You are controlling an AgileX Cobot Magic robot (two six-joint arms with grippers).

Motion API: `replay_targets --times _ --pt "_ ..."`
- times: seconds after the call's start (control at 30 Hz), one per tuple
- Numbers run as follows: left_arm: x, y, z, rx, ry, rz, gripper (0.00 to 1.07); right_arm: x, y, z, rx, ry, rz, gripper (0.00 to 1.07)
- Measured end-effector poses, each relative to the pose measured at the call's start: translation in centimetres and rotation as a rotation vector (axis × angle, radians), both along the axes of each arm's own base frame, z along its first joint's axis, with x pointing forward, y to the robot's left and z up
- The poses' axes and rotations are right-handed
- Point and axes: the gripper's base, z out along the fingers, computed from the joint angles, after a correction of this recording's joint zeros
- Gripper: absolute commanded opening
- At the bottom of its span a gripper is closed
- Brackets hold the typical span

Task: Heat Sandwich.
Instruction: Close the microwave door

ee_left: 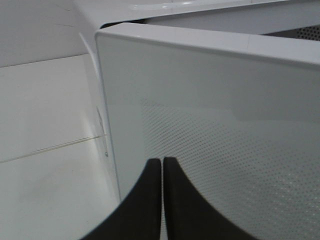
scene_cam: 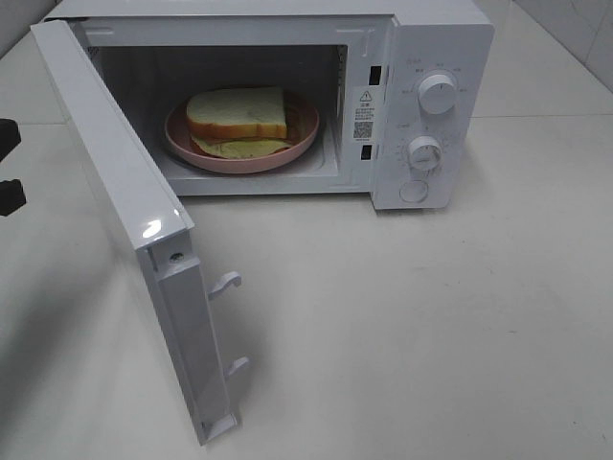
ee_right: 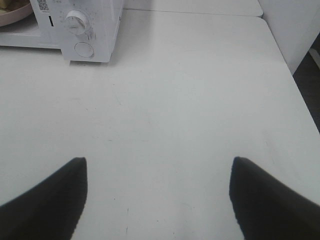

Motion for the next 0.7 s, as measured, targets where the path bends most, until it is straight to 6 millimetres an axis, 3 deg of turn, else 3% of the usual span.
replay_targets --times 0.3,0.7 --pt "0.6 -0.4 -0.5 -0.027 0.032 -0.040 0.00 0.0 0.0 0.0 0.000 0.000 0.000 0.76" --pt "0.6 -3.8 -2.1 -0.016 0.081 -0.107 0.00 0.0 0.0 0.0 0.000 0.000 0.000 0.76"
